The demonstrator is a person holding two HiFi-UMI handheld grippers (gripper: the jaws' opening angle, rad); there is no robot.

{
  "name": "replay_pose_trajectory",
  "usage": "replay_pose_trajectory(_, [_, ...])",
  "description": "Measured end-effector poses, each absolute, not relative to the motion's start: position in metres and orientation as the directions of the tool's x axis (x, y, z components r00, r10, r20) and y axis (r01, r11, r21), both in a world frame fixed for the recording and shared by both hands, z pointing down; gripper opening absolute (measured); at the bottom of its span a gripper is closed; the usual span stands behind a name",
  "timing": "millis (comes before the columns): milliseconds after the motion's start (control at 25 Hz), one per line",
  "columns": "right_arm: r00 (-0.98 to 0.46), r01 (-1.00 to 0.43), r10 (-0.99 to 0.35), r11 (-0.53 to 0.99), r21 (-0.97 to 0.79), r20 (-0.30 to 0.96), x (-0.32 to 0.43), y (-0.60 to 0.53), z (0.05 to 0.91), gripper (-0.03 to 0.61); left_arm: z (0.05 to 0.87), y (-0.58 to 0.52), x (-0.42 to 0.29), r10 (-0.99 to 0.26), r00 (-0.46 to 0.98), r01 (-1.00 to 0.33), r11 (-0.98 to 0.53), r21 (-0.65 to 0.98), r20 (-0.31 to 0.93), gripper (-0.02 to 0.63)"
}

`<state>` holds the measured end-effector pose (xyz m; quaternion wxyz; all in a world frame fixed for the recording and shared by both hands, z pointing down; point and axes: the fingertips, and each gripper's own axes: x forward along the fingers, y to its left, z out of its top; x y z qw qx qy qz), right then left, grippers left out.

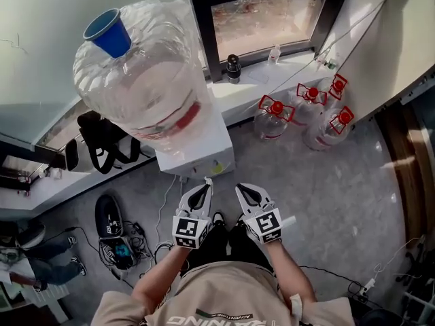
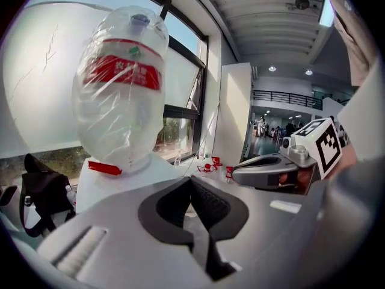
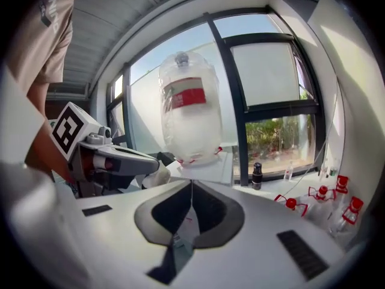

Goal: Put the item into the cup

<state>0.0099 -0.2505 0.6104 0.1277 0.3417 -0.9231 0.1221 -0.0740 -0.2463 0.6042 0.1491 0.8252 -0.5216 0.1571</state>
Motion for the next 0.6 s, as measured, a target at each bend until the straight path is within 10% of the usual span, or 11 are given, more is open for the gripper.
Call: replay_pose_trajectory(600, [-0.685,-0.708,-0.595,0.68,-0.19,0.422,0.0,-0.257,0.726,0.012,0.773,-0.281,-0.072,-0.712,0.445,-0.891,-0.415,0.185,0.543,0.009])
